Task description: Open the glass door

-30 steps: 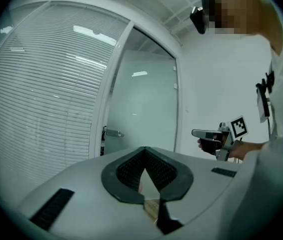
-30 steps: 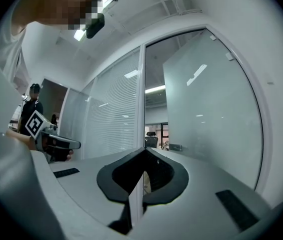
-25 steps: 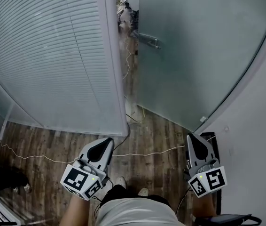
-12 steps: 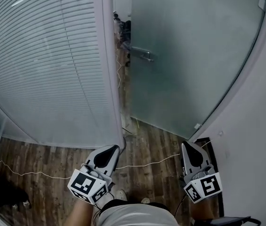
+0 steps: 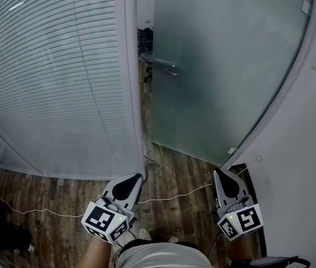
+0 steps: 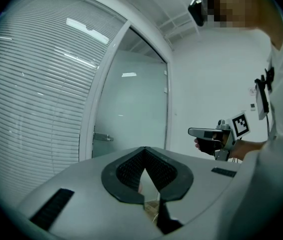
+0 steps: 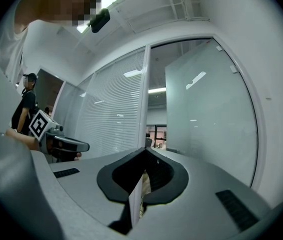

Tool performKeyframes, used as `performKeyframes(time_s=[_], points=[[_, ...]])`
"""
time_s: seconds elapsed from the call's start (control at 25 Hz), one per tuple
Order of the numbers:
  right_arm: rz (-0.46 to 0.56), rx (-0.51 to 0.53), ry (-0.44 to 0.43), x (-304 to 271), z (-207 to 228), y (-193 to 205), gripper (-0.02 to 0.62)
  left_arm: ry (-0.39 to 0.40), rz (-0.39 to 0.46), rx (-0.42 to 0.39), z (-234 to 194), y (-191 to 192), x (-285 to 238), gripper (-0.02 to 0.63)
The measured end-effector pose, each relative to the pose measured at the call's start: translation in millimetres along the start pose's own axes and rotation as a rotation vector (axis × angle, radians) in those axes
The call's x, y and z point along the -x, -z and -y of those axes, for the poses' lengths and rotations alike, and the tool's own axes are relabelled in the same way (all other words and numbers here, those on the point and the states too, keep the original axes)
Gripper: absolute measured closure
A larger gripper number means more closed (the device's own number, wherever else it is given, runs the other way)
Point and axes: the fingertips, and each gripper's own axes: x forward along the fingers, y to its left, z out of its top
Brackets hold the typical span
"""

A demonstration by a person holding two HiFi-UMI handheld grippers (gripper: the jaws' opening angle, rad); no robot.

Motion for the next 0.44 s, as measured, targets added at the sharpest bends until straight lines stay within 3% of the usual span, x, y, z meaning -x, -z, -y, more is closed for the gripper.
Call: performKeyframes(time_s=[0.44], points=[[-0.006, 0.013, -0.029, -10, -11, -11, 0.595, -0.018, -0.004, 0.004, -6, -8, 12, 0.606]])
